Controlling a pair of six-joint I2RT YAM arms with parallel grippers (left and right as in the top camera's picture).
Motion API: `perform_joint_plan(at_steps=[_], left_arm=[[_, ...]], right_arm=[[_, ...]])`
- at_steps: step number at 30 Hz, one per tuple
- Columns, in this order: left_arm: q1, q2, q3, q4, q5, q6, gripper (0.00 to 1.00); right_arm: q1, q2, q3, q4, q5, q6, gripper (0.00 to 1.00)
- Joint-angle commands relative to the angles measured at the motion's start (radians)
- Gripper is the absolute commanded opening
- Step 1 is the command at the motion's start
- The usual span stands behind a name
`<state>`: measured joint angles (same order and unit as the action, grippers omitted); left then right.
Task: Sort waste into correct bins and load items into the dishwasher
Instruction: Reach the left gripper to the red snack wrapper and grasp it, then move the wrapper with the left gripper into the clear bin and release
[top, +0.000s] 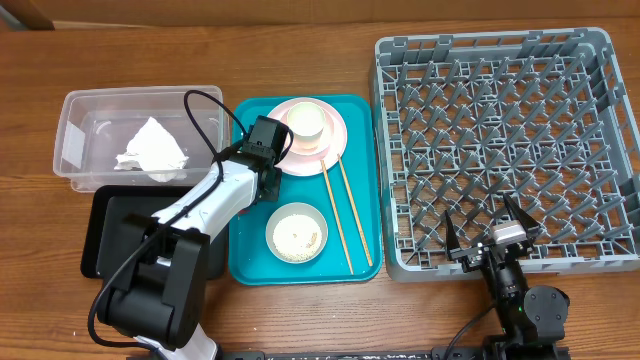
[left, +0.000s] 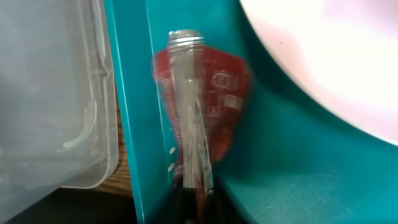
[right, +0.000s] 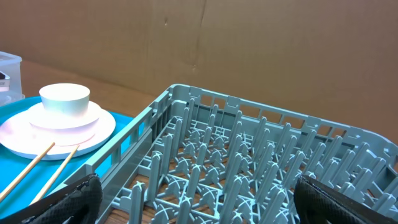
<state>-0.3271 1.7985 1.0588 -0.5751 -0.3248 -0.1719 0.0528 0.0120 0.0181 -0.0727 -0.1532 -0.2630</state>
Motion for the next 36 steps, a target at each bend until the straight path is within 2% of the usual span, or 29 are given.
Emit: perform_joint_plan(at_steps=[1,5,10,14,17,21,28,29,31,32,33,34,36], left_arm=[[0.0,0.013,-0.005,0.003,0.007,0.0,0.04],[0.0,-0.007,0.039,-0.045,0.008,-0.014,0.04],[0.003,-0.097,0.193,-0.181,0.007,-0.079,0.04],[0.021,-0.168,0.288,-0.208,0.001,-0.113,0.04],[0.094,-0.209,0.313,-0.176,-0.102,-0.124,0.04],[0.174,-0.183,0.3,-0.176,-0.209,-0.177,0.04],[0.341,-0.027,0.298,-0.159,-0.124,-0.225,0.07],[0.355,-0.015,0.298,-0.156,-0.117,-0.225,0.13],[0.375,-0.005,0.298,-0.144,-0.118,-0.225,0.43],[0.382,-0.006,0.298,-0.137,-0.119,-0.225,0.64],[0.387,-0.01,0.3,-0.134,-0.118,-0.225,0.8],[0.391,-0.015,0.304,-0.135,-0.118,-0.224,0.89],[0.391,-0.033,0.326,-0.167,-0.099,-0.224,0.91]], right_arm=[[-0.003,-0.009,-0.01,0.004,-0.005,0.005,1.0],[-0.003,-0.009,-0.01,0.004,-0.005,0.004,1.0],[-0.003,-0.009,-0.01,0.004,-0.005,0.005,1.0],[-0.003,-0.009,-0.01,0.004,-0.005,0.004,1.0],[-0.003,-0.009,-0.01,0.004,-0.005,0.005,1.0],[-0.003,-0.009,-0.01,0.004,-0.005,0.005,1.0],[-0.003,-0.009,-0.01,0.004,-0.005,0.005,1.0],[-0.003,-0.009,-0.01,0.004,-0.005,0.004,1.0],[-0.003,-0.009,-0.01,0.004,-0.005,0.004,1.0],[-0.003,-0.009,-0.01,0.004,-0.005,0.005,1.0],[-0.003,-0.009,-0.01,0.004,-0.005,0.005,1.0],[-0.003,-0.009,-0.01,0.004,-0.005,0.005,1.0],[-0.003,-0.009,-0.01,0.004,-0.005,0.004,1.0]])
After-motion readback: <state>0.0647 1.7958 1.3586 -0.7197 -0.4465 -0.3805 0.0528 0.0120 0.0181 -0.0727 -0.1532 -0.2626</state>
